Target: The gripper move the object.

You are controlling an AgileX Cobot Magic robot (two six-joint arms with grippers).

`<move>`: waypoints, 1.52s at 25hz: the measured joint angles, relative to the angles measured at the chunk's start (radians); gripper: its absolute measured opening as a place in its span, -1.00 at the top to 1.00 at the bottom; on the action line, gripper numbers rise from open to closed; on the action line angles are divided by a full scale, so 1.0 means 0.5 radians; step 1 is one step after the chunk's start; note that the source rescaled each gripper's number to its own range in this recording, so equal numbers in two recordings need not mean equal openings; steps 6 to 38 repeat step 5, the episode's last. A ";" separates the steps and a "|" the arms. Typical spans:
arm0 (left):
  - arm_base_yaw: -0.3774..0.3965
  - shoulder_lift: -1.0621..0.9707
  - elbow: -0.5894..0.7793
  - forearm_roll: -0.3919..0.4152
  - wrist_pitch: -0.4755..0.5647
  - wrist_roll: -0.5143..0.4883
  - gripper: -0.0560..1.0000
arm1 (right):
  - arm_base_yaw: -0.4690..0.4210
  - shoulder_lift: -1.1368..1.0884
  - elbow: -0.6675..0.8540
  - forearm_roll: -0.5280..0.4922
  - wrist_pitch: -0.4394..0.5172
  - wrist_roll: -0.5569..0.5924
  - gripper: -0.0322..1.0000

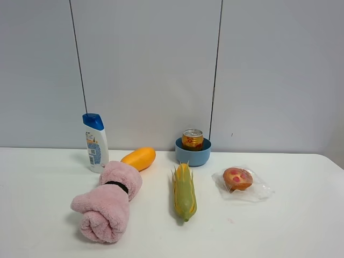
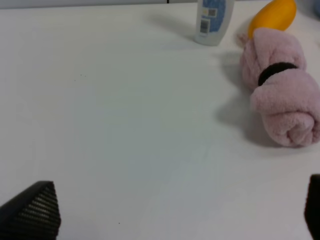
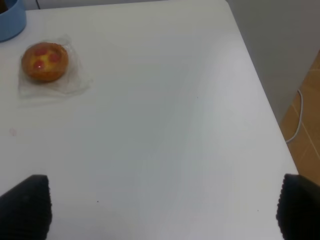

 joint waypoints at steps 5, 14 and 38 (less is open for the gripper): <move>0.000 0.000 0.000 0.000 0.000 0.000 -1.00 | 0.000 0.000 0.000 0.000 0.000 0.000 -0.85; 0.000 0.000 0.000 0.000 0.000 0.000 -1.00 | 0.000 0.000 0.000 0.000 0.000 0.000 -0.85; 0.000 0.000 0.000 0.000 0.000 0.000 -1.00 | 0.000 0.000 0.000 0.000 0.000 0.000 -0.85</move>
